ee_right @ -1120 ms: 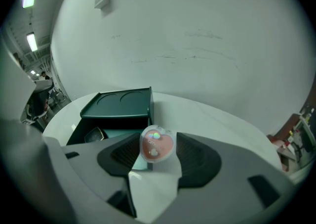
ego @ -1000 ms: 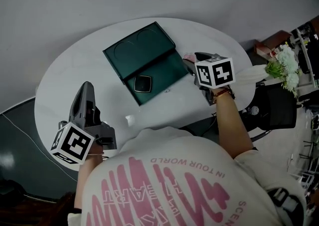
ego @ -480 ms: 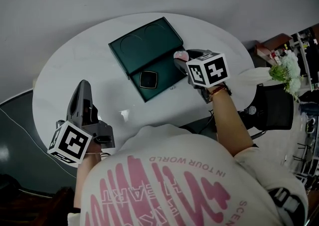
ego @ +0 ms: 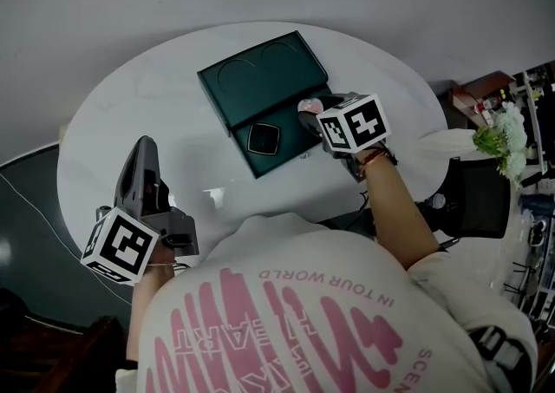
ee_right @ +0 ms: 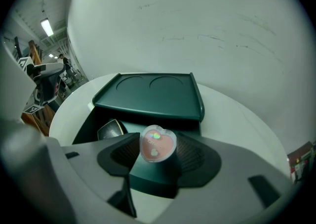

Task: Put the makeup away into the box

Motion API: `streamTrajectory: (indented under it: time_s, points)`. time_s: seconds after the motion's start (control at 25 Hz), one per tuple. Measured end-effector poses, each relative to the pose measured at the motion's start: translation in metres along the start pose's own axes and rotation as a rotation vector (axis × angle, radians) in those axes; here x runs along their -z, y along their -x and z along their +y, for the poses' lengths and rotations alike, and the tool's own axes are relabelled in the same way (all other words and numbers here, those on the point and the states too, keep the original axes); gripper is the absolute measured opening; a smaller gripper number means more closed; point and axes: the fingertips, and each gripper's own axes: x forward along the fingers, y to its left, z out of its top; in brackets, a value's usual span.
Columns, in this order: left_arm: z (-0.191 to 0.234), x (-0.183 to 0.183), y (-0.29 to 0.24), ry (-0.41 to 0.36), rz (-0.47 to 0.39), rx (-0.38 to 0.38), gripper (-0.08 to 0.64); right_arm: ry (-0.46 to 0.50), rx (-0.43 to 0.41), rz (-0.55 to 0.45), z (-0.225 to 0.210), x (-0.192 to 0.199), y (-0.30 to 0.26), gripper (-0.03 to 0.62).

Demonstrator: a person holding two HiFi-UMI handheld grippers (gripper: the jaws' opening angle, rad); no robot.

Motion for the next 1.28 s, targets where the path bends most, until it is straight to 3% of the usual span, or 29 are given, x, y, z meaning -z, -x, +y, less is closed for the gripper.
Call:
streamTrajectory:
  time_s: [0.68, 1.28]
  points:
    - [0.003, 0.003, 0.005, 0.008, -0.025, -0.05, 0.002, 0.131, -0.097, 0.161, 0.019, 0.023, -0.019, 0.238]
    - [0.004, 0.003, 0.009, 0.018, -0.045, -0.067, 0.002, 0.186, -0.075, 0.323, 0.019, 0.036, -0.03, 0.238]
